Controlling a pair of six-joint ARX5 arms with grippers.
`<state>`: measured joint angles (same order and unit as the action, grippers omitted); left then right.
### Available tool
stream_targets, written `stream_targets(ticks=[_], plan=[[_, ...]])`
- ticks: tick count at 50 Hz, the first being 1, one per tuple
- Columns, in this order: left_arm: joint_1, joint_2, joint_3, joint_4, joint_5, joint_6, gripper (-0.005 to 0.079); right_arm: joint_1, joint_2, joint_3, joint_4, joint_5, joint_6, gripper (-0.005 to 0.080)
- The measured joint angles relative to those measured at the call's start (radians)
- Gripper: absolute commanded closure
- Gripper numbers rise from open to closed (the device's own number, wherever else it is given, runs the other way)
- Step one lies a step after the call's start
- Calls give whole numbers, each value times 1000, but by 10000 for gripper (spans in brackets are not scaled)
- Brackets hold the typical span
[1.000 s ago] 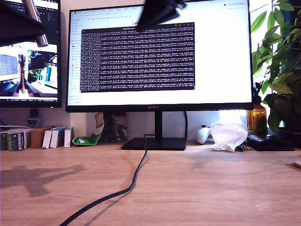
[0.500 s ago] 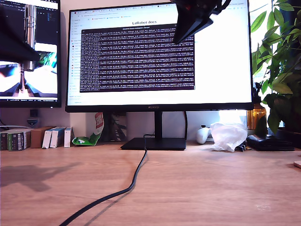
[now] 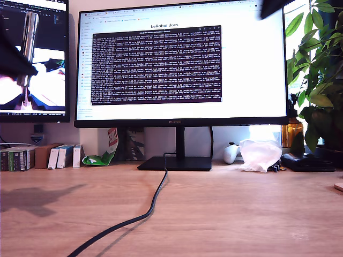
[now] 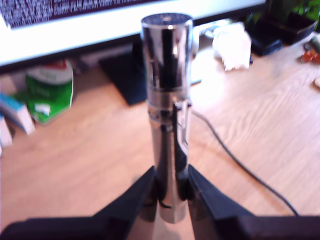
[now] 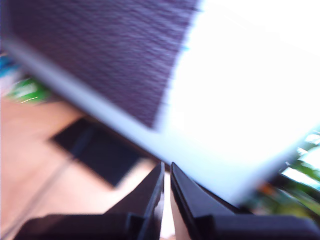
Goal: Pick the metallic laser pointer with your right arm, pass it to your left arm, then place it down to the left side of the table
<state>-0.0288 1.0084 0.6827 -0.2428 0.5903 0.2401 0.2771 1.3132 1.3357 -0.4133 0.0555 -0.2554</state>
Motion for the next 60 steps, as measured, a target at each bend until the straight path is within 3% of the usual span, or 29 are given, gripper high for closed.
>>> stream_targets(ticks=[14, 25, 32, 46, 60], plan=[[0, 0, 0, -148, -63, 19, 762, -42, -304, -290, 130, 63, 42, 765], [0, 8, 1, -328, -76, 21, 762, -48, -536, -499, 135, 64, 35, 765], [0, 98, 33, -436, -84, -2, 762, -48, -635, -608, 130, 29, -8, 765], [1, 355, 117, -571, -115, -28, 762, -48, -771, -647, 126, 6, -35, 765], [1, 541, 161, -634, -113, -33, 762, -48, -776, -647, 101, 6, -37, 765]])
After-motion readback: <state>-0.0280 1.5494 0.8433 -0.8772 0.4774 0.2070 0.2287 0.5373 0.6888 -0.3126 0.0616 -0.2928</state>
